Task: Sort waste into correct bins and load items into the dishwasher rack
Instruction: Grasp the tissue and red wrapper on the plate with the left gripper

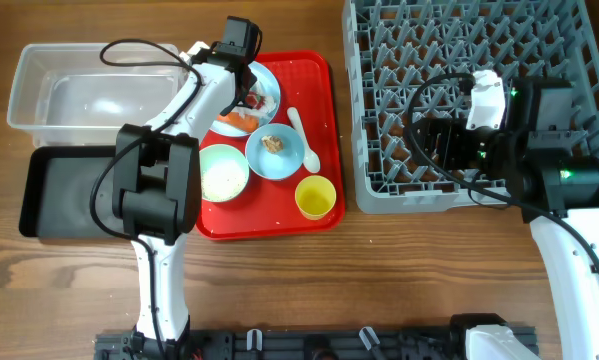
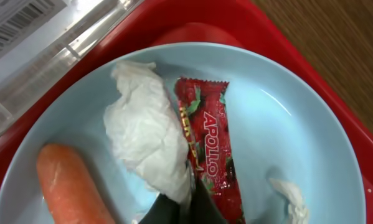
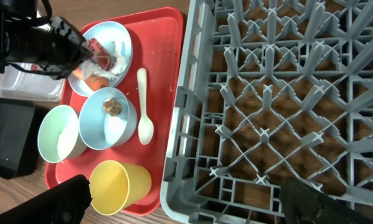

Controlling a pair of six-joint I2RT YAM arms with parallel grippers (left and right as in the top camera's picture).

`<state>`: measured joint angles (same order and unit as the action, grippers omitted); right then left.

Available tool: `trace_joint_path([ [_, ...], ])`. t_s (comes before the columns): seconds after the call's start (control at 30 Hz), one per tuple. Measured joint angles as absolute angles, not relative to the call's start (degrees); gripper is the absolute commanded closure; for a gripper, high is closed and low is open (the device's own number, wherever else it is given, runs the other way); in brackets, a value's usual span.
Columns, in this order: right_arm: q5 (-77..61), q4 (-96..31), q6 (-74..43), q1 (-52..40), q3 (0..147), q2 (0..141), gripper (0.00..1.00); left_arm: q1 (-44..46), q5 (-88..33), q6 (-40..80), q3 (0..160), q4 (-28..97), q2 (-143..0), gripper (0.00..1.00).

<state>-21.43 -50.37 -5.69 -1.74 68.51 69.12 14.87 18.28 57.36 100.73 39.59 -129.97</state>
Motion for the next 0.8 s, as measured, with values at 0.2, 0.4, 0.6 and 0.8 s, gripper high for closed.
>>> trace_joint_path([
  [0.2, -21.4, -52.0, -5.7, -1.7, 68.5, 69.1, 0.0, 14.9, 17.8, 51.1, 101.1, 39.8, -130.0, 0.96],
  [0.4, -21.4, -53.2, -5.7, -1.7, 68.5, 69.1, 0.0, 15.0, 15.6, 43.3, 103.1, 43.7, -119.8, 0.96],
  [0.6, -21.4, -53.3, -5.5, -1.7, 68.5, 69.2, 0.0, 14.4, 14.8, 42.1, 104.5, 50.1, -101.5, 0.96],
  [0.8, -21.5, -53.4, -5.5, -1.7, 68.5, 69.2, 0.0, 4.1, 14.7, 42.1, 104.6, 55.0, -96.8, 0.96],
])
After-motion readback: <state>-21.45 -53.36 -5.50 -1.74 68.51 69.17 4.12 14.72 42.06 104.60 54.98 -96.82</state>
